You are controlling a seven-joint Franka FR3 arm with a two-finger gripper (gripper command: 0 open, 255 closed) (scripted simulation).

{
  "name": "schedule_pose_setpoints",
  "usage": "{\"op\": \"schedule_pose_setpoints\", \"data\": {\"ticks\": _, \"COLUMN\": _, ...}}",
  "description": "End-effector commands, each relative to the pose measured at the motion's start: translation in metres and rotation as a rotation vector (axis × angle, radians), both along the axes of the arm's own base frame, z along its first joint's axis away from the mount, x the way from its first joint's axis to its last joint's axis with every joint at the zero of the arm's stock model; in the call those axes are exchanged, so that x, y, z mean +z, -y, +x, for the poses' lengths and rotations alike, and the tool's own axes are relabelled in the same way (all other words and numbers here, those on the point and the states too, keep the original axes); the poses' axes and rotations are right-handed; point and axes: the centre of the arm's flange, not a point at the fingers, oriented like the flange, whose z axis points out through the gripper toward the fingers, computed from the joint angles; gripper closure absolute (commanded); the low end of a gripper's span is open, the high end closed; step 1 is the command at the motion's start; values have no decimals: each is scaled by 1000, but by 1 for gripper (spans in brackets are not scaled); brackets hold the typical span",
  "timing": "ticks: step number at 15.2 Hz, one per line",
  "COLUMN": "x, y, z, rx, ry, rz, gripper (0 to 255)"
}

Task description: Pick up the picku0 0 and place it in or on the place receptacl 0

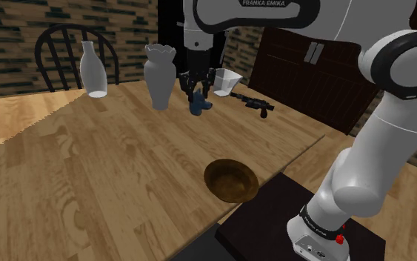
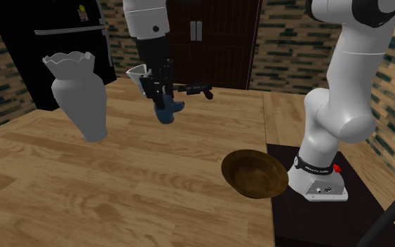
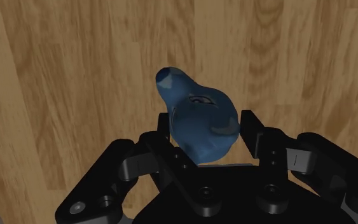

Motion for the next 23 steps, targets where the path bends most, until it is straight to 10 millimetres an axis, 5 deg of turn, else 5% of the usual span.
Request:
{"op": "schedule_pose_setpoints", "data": {"ticks": 1, "x": 2, "y": -8, "z": -25, "rx": 0, "ry": 0, "rz": -1, "gripper": 255}}
{"op": "schedule_pose_setpoints", "data": {"ticks": 19, "x": 12, "y": -81, "z": -250, "rx": 0, "ry": 0, "rz": -1, "gripper": 255}}
{"op": "schedule_pose_setpoints", "data": {"ticks": 23, "x": -9, "y": -81, "z": -250, "rx": 0, "ry": 0, "rz": -1, "gripper": 255}}
